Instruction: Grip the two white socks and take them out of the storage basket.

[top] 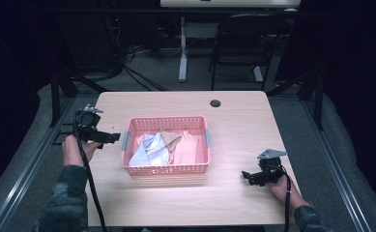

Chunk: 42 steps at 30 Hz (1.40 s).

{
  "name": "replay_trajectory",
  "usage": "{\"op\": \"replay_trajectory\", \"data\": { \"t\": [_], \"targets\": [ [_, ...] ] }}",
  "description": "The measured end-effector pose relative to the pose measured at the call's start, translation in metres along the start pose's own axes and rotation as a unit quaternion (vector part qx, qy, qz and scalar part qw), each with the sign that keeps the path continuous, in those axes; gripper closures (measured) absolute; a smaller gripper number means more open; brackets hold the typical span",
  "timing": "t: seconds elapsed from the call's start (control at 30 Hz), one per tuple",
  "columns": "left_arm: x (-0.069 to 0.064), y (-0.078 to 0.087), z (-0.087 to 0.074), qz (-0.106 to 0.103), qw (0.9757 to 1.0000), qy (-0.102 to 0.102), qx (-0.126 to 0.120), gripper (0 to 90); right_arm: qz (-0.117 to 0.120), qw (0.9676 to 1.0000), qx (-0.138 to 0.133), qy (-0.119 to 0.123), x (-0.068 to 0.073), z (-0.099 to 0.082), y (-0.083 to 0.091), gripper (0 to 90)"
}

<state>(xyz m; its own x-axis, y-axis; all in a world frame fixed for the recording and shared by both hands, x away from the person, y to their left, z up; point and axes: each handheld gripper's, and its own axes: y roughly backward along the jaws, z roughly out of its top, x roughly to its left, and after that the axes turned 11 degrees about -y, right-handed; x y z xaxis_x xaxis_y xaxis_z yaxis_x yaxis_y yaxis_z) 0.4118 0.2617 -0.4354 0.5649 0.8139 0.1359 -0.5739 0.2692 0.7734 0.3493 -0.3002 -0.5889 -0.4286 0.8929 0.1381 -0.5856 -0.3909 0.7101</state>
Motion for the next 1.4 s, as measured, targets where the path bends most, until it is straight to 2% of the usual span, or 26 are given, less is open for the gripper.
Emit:
{"op": "replay_trajectory", "data": {
  "t": [0.07,0.13,0.33,0.47,0.57,0.67,0.83,0.87,0.9,1.0,1.27,1.3,1.4],
  "targets": [
    [-0.003,-0.002,0.004,-0.001,1.0,-0.003,0.001,0.0,0.0,1.0,0.0,0.0,0.0,0.0,0.0,0.0],
    [-0.011,-0.009,0.017,-0.005,0.9998,-0.019,0.007,0.0,0.0,1.0,0.0,0.0,0.0,0.0,0.0,0.0],
    [-0.028,-0.028,0.034,-0.019,0.9987,-0.043,0.022,0.1,0.0,1.0,0.0,0.0,0.0,0.0,0.0,0.0],
    [-0.04,-0.04,0.042,-0.029,0.9969,-0.062,0.04,1.3,0.0,1.0,0.0,0.001,0.0,0.0,0.0,0.0],
    [-0.048,-0.051,0.047,-0.037,0.9956,-0.068,0.053,3.3,0.0,1.0,0.0,0.0,0.0,0.0,0.0,0.0],
    [-0.054,-0.061,0.051,-0.052,0.9936,-0.076,0.066,9.8,0.001,1.0,-0.001,0.001,0.0,0.0,0.0,0.0],
    [-0.062,-0.081,0.055,-0.067,0.9897,-0.08,0.098,20.6,0.001,1.0,-0.001,0.001,0.0,0.0,0.0,0.0],
    [-0.062,-0.081,0.055,-0.067,0.9897,-0.08,0.098,23.2,0.001,1.0,-0.001,0.001,0.0,0.0,0.0,0.0],
    [-0.065,-0.088,0.056,-0.071,0.9878,-0.082,0.113,24.9,0.001,1.0,0.0,0.001,0.0,0.0,0.0,0.0],
    [-0.066,-0.096,0.055,-0.067,0.9863,-0.078,0.129,32.2,0.002,1.0,-0.003,0.002,0.0,0.0,0.0,0.0],
    [-0.064,-0.114,0.046,-0.062,0.982,-0.07,0.164,41.9,0.003,1.0,-0.002,0.003,0.0,0.0,0.0,0.0],
    [-0.064,-0.116,0.045,-0.061,0.9809,-0.07,0.171,44.0,0.002,1.0,-0.002,0.002,0.0,0.0,0.0,0.0],
    [-0.065,-0.12,0.043,-0.059,0.98,-0.068,0.178,54.2,0.003,1.0,-0.001,0.003,0.0,0.0,0.0,0.0]
  ]
}}
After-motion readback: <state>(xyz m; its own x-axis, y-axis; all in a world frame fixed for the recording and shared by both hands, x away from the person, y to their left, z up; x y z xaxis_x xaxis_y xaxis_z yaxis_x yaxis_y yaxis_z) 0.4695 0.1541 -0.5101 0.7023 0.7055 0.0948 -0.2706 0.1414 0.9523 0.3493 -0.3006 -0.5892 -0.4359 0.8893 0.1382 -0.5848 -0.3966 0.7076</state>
